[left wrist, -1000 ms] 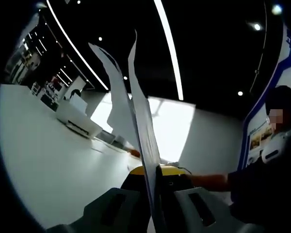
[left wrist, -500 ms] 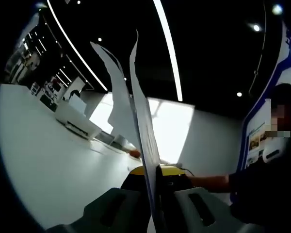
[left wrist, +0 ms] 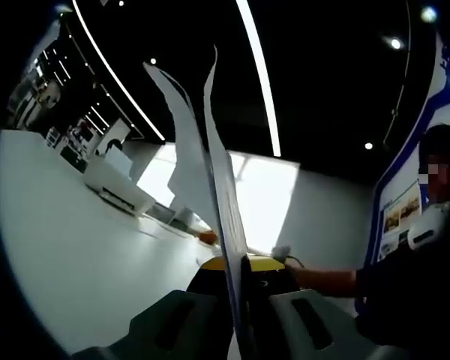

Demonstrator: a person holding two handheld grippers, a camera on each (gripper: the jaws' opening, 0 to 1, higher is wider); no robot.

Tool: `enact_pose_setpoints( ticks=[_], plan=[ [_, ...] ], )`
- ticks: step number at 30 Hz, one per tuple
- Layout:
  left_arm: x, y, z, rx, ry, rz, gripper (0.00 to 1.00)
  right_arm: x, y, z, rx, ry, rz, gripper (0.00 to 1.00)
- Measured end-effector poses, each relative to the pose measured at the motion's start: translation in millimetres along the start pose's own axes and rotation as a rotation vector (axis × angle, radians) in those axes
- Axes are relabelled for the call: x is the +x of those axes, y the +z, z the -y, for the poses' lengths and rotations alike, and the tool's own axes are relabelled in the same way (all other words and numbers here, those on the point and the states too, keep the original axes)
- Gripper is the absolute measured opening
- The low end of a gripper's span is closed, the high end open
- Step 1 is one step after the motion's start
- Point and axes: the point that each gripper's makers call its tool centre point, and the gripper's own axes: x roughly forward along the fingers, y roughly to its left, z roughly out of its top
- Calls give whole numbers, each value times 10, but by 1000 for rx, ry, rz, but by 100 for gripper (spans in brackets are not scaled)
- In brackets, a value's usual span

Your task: Organize the stack of printing papers by aligning and flattening the scattered papers on the table

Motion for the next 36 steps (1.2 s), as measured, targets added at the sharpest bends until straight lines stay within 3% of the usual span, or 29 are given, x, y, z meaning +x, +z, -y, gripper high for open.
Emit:
enact_pose_setpoints(
  ticks=[4, 17, 27, 36],
  plan=[
    [0, 0, 1, 0, -1, 0, 6, -10, 36, -2, 2, -5, 6, 14],
    [-7, 14, -1, -2, -7, 3, 6, -287, 675, -177, 4, -22, 99, 12],
    [-6, 5, 7, 3, -12, -7, 6, -407, 1062, -635, 21, 41, 152, 9],
    [-9, 7, 3, 5, -9, -7, 6, -465, 1538, -784, -41, 138, 241, 8]
  ],
)
